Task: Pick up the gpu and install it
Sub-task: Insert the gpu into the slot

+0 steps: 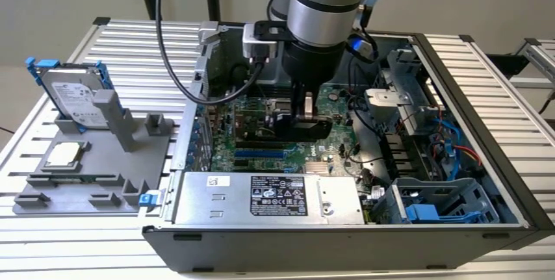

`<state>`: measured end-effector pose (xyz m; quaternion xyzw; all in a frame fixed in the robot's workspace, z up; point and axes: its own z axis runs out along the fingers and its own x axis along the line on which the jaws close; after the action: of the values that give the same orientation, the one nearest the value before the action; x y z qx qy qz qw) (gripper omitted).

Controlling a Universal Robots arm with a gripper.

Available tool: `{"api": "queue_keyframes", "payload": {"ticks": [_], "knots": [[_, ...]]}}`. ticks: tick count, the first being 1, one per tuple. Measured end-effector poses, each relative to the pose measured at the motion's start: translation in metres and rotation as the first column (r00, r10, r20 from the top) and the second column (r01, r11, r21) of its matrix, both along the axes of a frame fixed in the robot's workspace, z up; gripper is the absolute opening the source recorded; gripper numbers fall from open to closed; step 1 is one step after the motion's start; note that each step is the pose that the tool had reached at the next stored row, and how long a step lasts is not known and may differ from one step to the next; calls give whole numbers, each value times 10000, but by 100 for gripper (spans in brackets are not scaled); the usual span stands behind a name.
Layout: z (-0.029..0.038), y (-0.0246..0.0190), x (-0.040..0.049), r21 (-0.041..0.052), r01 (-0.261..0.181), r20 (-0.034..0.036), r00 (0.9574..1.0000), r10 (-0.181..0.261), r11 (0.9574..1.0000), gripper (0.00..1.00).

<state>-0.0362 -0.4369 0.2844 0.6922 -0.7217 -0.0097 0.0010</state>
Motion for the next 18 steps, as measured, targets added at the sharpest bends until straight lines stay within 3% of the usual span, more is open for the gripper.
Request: {"api": "queue_keyframes", "payload": {"ticks": [11,18], "knots": [[-23,-3,-7,2,0,-3,10000,0,10000,0],[-50,-60,-47,-1,1,-4,10000,-1,10000,0]]}}
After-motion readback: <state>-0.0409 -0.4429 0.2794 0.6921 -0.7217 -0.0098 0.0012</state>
